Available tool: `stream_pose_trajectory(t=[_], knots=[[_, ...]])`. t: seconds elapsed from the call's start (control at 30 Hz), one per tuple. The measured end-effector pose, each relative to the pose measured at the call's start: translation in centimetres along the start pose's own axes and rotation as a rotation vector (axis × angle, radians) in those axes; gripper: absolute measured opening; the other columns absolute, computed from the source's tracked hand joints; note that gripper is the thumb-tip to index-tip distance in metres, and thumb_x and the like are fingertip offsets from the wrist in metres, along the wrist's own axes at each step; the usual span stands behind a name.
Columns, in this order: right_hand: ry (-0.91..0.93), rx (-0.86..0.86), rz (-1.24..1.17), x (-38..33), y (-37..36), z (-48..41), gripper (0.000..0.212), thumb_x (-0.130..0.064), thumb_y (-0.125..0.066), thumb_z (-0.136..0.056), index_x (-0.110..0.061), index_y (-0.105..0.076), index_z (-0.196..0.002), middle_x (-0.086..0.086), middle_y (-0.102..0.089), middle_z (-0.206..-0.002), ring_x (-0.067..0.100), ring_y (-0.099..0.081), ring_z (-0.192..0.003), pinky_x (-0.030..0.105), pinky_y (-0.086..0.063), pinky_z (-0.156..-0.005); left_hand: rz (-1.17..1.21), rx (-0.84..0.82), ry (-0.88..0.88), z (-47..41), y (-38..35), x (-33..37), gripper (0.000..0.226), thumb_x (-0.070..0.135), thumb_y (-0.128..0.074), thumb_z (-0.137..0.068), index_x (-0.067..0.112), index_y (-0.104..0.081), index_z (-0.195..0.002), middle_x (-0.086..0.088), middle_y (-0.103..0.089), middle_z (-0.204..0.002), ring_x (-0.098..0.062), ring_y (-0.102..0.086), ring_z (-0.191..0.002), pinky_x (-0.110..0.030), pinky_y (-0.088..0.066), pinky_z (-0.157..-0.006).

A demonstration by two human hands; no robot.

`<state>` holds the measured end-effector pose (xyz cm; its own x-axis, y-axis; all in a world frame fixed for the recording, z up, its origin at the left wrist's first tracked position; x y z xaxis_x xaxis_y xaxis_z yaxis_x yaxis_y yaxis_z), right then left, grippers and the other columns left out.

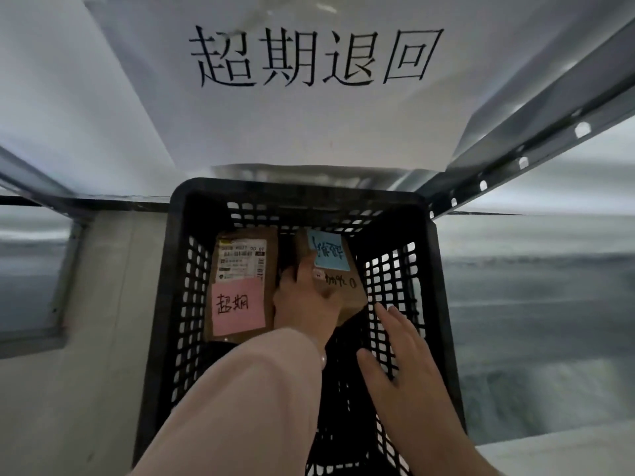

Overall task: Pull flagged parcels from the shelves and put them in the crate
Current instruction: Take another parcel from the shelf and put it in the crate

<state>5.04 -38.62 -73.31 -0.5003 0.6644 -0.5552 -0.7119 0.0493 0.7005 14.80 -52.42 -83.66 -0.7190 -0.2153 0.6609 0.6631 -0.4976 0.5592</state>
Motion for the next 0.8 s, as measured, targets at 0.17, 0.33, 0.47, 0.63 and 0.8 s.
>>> stream_pose_trajectory(t=[0.17,0.33,0.47,0.63,0.8], knots=[[0.038,-0.004,0.021,0.5,-0.1,0.2,0.058,-0.051,-0.049,-0.089,-0.066,-0.016,-0.134,-0.035,-0.010,-0.150,-0.015,-0.008,-0.133,0.015,-0.015,-0.102,-0.110,0.004,-0.019,-0.6,-1.3,-1.3,0.072,0.034,-0.055,-0.085,0.039,-0.018,-0.147,-0.008,-0.031,-0.147,-0.032,-0.038,-0.128,-0.042,-0.036,-0.106],[0.014,-0.005,0.085,0.9,0.4,0.7,0.059,-0.056,-0.046,-0.089,-0.063,-0.014,-0.139,-0.034,-0.007,-0.151,-0.013,-0.006,-0.132,0.021,-0.014,-0.109,-0.116,-0.077,-0.011,-0.8,-0.7,-2.0,0.076,0.024,-0.054,-0.090,0.028,-0.012,-0.153,-0.011,-0.017,-0.157,-0.029,-0.030,-0.138,-0.037,-0.031,-0.113],[0.030,-0.021,0.227,-0.5,1.4,2.1,0.066,-0.061,-0.042,-0.089,-0.052,-0.010,-0.146,-0.023,0.000,-0.157,-0.001,0.003,-0.142,0.026,-0.003,-0.115,-0.200,-0.077,-0.205,2.7,2.6,1.1,0.069,0.038,-0.053,-0.092,0.032,-0.020,-0.151,-0.004,-0.023,-0.157,-0.025,-0.029,-0.140,-0.035,-0.027,-0.115],[0.137,0.033,0.488,-4.6,4.8,5.1,0.070,-0.064,-0.030,-0.091,-0.040,-0.003,-0.151,-0.009,0.004,-0.161,0.010,0.013,-0.146,0.033,0.006,-0.120,-0.426,0.085,-0.504,10.6,10.1,5.5,0.064,0.044,-0.058,-0.088,0.027,-0.037,-0.146,-0.003,-0.038,-0.152,-0.025,-0.034,-0.139,-0.043,-0.028,-0.115],[0.283,0.073,0.552,-9.3,8.6,9.6,0.075,-0.063,-0.033,-0.089,-0.039,0.003,-0.151,-0.008,0.009,-0.161,0.011,0.019,-0.145,0.034,0.014,-0.117,-0.549,0.244,-0.606,18.6,16.3,9.4,0.069,0.047,-0.064,-0.082,0.030,-0.037,-0.143,-0.001,-0.042,-0.150,-0.025,-0.037,-0.139,-0.053,-0.030,-0.113]])
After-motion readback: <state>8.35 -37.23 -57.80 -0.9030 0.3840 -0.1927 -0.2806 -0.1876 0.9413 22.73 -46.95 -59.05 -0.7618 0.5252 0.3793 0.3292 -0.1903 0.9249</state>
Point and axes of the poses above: each hand's wrist, its own z-axis away from the middle knuckle, its own y-axis out of the back of the hand, x = y × z, the point moved 9 cm from there along -z, towards the middle knuckle
